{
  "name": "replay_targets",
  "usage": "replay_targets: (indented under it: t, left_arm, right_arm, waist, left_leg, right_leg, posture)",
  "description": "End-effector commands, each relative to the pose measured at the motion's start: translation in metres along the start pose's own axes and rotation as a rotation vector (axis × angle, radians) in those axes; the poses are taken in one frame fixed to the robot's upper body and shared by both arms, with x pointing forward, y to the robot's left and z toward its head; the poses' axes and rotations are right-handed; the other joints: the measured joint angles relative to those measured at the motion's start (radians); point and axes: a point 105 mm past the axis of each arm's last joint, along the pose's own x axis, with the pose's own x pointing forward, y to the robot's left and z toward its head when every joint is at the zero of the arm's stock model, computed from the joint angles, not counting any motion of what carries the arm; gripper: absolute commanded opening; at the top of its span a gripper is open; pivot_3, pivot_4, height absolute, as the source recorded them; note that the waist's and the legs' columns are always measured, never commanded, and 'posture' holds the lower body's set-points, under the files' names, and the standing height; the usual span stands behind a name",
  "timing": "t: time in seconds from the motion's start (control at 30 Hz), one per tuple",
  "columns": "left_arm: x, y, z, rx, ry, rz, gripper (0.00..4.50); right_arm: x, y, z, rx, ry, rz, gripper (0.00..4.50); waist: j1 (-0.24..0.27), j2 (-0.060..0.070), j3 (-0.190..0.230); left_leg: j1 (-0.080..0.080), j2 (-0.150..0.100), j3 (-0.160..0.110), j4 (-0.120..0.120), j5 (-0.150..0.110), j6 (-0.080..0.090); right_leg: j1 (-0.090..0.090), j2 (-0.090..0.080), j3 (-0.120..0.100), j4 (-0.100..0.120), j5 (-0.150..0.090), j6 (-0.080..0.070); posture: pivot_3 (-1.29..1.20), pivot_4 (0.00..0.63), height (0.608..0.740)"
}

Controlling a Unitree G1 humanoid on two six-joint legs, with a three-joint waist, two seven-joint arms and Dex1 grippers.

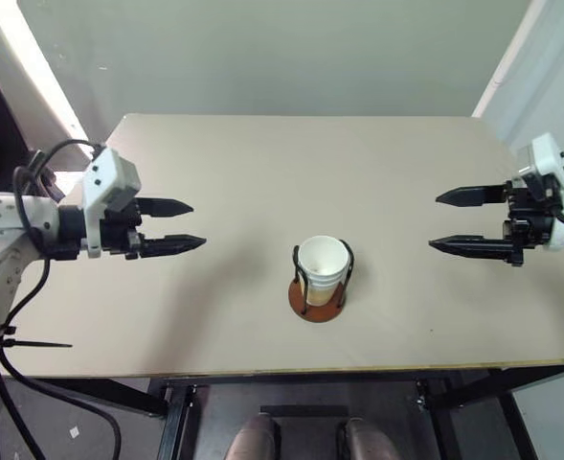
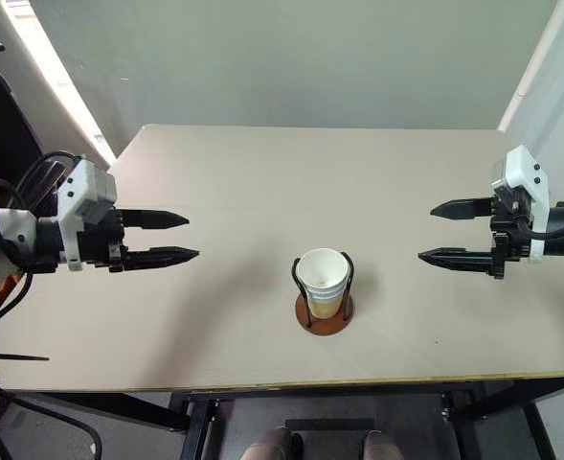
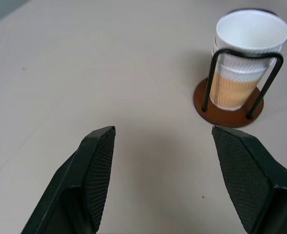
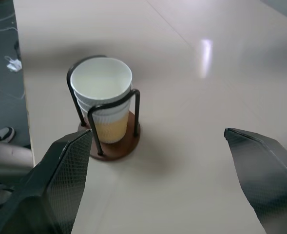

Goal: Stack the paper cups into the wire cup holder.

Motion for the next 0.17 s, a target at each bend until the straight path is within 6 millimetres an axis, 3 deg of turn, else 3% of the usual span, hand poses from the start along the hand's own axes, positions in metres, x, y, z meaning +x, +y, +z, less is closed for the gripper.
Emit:
replay_targets:
  t: [0.03, 0.17]
  left_arm:
    - [-0.0172, 0.0044, 0.0141, 0.052, -0.020, 0.066, 3.38]
    - [-0.0242, 0.0016, 0.0094, 0.047, 0.000, 0.081, 3.38]
  right_arm:
    - [-0.0079, -0.0031, 0.0113, -0.050, -0.011, -0.035, 4.50]
    - [-0.0082, -0.0013, 0.0080, -0.045, 0.003, -0.037, 4.50]
  waist:
    - [-0.005, 0.000, 0.000]
    - [-0.008, 0.000, 0.000]
  left_leg:
    - [0.000, 0.000, 0.000, 0.000, 0.000, 0.000]
    - [0.000, 0.001, 0.000, -0.002, -0.001, -0.002]
  right_leg:
    - [0.000, 0.000, 0.000, 0.001, 0.000, 0.000]
    - [-0.003, 0.001, 0.000, 0.001, 0.000, -0.001]
  posture:
    - [0.00, 0.150, 0.740]
    - [0.00, 0.150, 0.740]
